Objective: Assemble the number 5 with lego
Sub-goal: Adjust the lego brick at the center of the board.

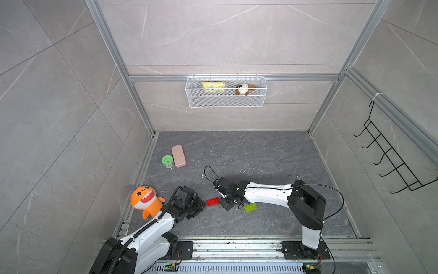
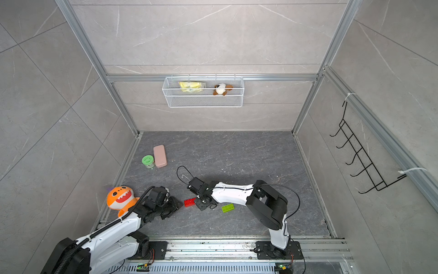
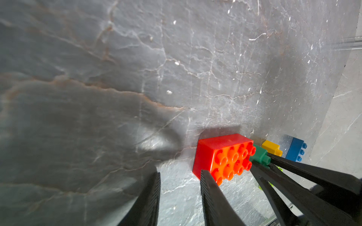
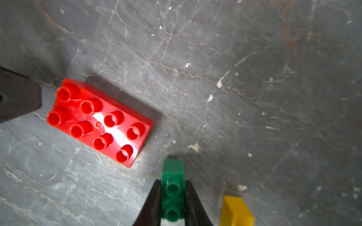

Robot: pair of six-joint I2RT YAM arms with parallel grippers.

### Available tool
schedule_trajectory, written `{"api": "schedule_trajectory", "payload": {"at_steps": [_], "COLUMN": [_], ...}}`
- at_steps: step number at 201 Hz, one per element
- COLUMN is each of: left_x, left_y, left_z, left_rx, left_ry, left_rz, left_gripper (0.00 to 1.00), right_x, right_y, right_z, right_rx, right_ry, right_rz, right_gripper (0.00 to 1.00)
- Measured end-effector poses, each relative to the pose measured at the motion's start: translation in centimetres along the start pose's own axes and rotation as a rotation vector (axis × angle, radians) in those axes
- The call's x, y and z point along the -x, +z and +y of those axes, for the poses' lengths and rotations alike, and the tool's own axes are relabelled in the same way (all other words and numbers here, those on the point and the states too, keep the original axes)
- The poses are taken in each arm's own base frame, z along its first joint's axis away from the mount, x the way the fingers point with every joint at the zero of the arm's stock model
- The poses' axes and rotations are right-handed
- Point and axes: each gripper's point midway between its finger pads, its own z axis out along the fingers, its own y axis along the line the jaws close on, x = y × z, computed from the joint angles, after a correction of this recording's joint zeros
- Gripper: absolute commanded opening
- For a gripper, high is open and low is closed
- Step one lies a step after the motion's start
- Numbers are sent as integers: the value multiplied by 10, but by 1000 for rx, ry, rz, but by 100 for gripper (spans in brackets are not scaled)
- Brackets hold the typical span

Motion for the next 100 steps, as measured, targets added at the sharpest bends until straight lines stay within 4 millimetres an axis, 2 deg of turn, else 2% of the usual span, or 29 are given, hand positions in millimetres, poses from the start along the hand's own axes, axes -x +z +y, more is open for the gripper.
{"api": "schedule_trajectory", "payload": {"at_steps": [57,100], "left_x": [5,0], "left_y": [13,31], "left_z": [-18,-45], "left_rx": [-14,-23], "left_ry": [25,85], "left_rz": [20,71], "left_gripper": [39,38], "right_x": [4,3], "right_y": [-22,-29], "right_z": [-6,-11], "right_rx": [-1,-5], "right_ry": [45,91], "right_rz": [-35,-30], "right_gripper": [22,21]}}
